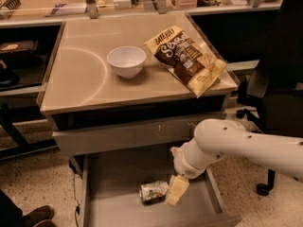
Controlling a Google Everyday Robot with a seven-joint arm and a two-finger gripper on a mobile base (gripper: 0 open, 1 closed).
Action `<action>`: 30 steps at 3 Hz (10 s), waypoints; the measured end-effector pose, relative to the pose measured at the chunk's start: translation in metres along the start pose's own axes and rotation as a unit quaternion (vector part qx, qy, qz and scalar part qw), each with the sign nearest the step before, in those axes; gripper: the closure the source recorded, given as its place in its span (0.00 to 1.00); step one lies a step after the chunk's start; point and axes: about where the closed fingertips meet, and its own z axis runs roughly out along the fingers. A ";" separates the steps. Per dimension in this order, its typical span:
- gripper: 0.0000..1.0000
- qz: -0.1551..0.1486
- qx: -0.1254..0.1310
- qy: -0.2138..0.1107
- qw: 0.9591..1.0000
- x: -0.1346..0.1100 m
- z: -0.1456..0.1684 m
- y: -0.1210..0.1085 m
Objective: Pick 7up can from middle drawer and place on counter
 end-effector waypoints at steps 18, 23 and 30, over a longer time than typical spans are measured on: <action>1.00 0.064 -0.034 -0.106 0.992 -0.025 0.125 -0.024; 1.00 0.018 -0.005 -0.075 0.997 -0.120 0.002 -0.005; 1.00 -0.123 0.120 -0.058 0.983 -0.300 -0.173 -0.039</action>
Offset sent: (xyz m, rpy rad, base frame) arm 0.0362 0.0415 -0.0925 0.0470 -0.0041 0.0652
